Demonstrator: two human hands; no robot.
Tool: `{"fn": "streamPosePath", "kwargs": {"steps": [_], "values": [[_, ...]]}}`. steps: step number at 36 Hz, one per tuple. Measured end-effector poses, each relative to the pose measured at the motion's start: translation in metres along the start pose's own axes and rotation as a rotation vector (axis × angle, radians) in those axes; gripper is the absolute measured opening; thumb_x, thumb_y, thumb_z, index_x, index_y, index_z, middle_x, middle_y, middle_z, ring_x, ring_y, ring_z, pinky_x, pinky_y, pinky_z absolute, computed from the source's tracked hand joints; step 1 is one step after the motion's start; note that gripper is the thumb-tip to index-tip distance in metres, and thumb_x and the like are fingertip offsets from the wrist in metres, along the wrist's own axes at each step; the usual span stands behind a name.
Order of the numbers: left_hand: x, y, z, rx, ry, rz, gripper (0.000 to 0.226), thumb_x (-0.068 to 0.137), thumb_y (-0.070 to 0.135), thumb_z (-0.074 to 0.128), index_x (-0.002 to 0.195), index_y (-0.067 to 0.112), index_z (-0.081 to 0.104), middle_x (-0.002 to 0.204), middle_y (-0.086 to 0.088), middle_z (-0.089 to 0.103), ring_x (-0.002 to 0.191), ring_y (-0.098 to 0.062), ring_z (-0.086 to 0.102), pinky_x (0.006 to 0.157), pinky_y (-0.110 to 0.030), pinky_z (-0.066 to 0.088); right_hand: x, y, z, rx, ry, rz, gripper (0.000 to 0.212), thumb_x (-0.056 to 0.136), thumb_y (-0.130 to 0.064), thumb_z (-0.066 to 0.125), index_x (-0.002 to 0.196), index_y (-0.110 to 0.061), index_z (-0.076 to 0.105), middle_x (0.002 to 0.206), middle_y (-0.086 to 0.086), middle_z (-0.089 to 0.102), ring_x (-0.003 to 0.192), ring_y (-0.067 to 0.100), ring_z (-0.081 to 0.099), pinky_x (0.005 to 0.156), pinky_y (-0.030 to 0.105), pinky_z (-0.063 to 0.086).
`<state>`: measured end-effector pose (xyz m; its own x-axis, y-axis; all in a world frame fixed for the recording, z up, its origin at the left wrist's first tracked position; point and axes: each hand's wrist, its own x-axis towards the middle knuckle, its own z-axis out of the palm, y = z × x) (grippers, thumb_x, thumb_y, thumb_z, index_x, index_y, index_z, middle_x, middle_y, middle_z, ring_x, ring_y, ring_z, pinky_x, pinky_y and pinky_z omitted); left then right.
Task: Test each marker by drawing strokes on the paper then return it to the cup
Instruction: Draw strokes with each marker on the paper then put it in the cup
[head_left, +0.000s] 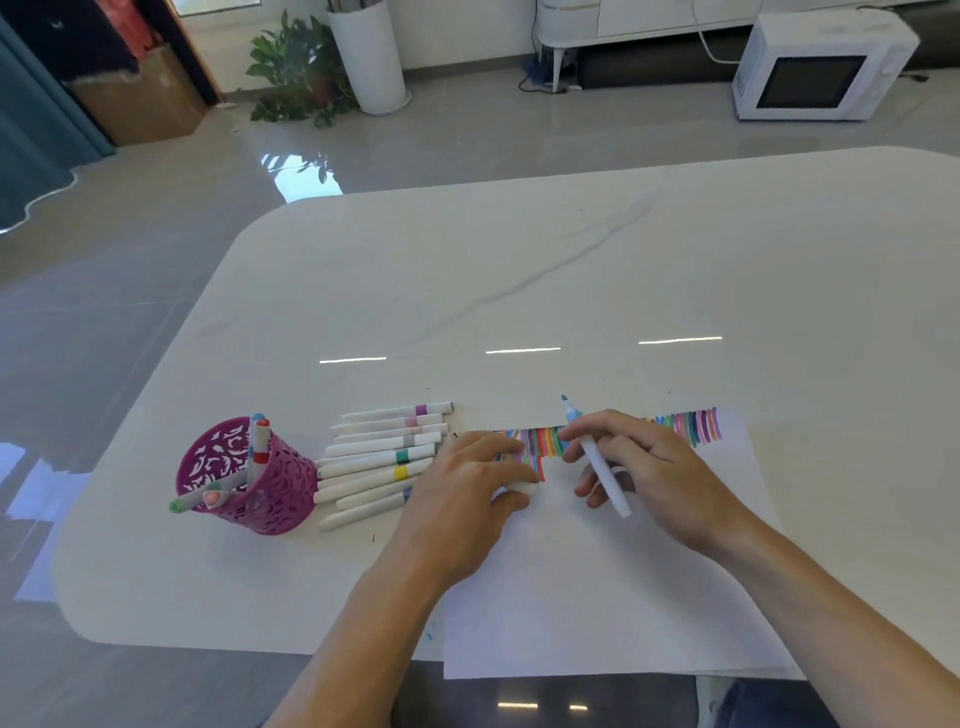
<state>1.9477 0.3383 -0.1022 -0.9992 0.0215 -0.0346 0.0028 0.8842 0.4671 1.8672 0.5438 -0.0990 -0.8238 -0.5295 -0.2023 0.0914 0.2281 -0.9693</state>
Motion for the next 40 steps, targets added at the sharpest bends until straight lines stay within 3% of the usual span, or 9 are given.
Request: {"fn": "streamPosePath", "kwargs": {"steps": [4, 6, 8, 11, 14, 19, 22, 29, 40], "values": [[-0.002, -0.001, 0.003, 0.01, -0.018, 0.009, 0.022, 0.094, 0.029, 0.066, 0.113, 0.038, 0.074, 0.141, 0.019, 0.054, 0.132, -0.004, 0.036, 0.099, -0.013, 0.025, 0.002, 0.004, 0.001, -0.001, -0.021, -0.008, 0.048, 0.096, 0.007, 0.048, 0.104, -0.032, 0.075, 0.093, 0.002, 0.076, 0.09, 0.021, 0.075, 0.071, 0.031, 0.06], [-0.003, -0.003, 0.004, 0.01, -0.022, 0.008, 0.022, 0.094, 0.031, 0.066, 0.113, 0.039, 0.073, 0.143, 0.02, 0.052, 0.133, -0.003, 0.034, 0.097, -0.012, 0.023, 0.002, 0.007, 0.002, -0.056, -0.01, -0.037, 0.043, 0.092, 0.007, 0.059, 0.103, -0.033, 0.073, 0.089, 0.004, 0.074, 0.085, 0.028, 0.073, 0.072, 0.034, 0.062], [-0.003, -0.004, 0.005, 0.008, -0.026, 0.013, 0.022, 0.095, 0.031, 0.065, 0.114, 0.039, 0.073, 0.144, 0.02, 0.052, 0.134, -0.003, 0.035, 0.099, -0.014, 0.025, 0.003, 0.01, 0.005, -0.047, -0.003, -0.053, 0.028, 0.089, -0.003, 0.074, 0.1, -0.029, 0.072, 0.083, 0.006, 0.073, 0.076, 0.031, 0.071, 0.074, 0.038, 0.064], [-0.004, -0.005, 0.005, -0.006, -0.034, 0.022, 0.022, 0.095, 0.03, 0.065, 0.114, 0.038, 0.073, 0.144, 0.019, 0.052, 0.135, -0.005, 0.037, 0.101, -0.015, 0.026, 0.002, 0.01, 0.01, 0.016, 0.027, -0.055, 0.011, 0.089, -0.031, 0.079, 0.093, -0.025, 0.072, 0.073, 0.007, 0.071, 0.063, 0.022, 0.068, 0.062, 0.032, 0.059], [-0.005, -0.005, 0.005, -0.015, -0.032, 0.021, 0.022, 0.095, 0.03, 0.065, 0.114, 0.038, 0.073, 0.144, 0.02, 0.052, 0.135, -0.004, 0.038, 0.099, -0.011, 0.024, 0.003, 0.012, 0.014, 0.03, 0.081, -0.041, 0.031, 0.09, -0.05, 0.062, 0.084, -0.022, 0.072, 0.066, 0.008, 0.068, 0.056, 0.021, 0.064, 0.057, 0.028, 0.052], [-0.005, -0.005, 0.005, -0.019, -0.032, 0.022, 0.022, 0.095, 0.029, 0.065, 0.113, 0.038, 0.074, 0.144, 0.019, 0.053, 0.135, -0.004, 0.039, 0.099, -0.011, 0.025, 0.003, 0.019, 0.017, 0.129, 0.118, -0.033, 0.006, 0.095, -0.023, 0.061, 0.095, -0.02, 0.066, 0.069, 0.015, 0.073, 0.057, 0.031, 0.069, 0.055, 0.03, 0.055], [-0.006, -0.005, 0.005, -0.018, -0.036, 0.028, 0.022, 0.095, 0.03, 0.065, 0.114, 0.038, 0.074, 0.144, 0.019, 0.053, 0.136, -0.004, 0.04, 0.1, -0.012, 0.026, 0.003, 0.022, 0.019, 0.15, 0.148, -0.019, 0.009, 0.087, -0.017, 0.066, 0.088, -0.013, 0.058, 0.072, 0.016, 0.074, 0.06, 0.032, 0.072, 0.056, 0.029, 0.056], [-0.005, -0.006, 0.004, -0.008, -0.05, 0.042, 0.024, 0.096, 0.032, 0.062, 0.117, 0.039, 0.072, 0.148, 0.017, 0.05, 0.139, -0.004, 0.038, 0.107, -0.018, 0.03, 0.003, 0.025, 0.022, 0.122, 0.182, -0.005, 0.015, 0.081, -0.019, 0.069, 0.078, -0.012, 0.056, 0.071, 0.014, 0.075, 0.061, 0.031, 0.074, 0.054, 0.027, 0.056], [-0.005, -0.005, 0.004, -0.013, -0.056, 0.037, 0.024, 0.097, 0.031, 0.061, 0.118, 0.039, 0.072, 0.15, 0.017, 0.048, 0.142, -0.004, 0.035, 0.11, -0.017, 0.026, 0.005, 0.027, 0.025, 0.073, 0.206, 0.0, 0.02, 0.08, -0.027, 0.072, 0.08, -0.012, 0.059, 0.072, 0.01, 0.077, 0.063, 0.027, 0.076, 0.056, 0.027, 0.057]]}}
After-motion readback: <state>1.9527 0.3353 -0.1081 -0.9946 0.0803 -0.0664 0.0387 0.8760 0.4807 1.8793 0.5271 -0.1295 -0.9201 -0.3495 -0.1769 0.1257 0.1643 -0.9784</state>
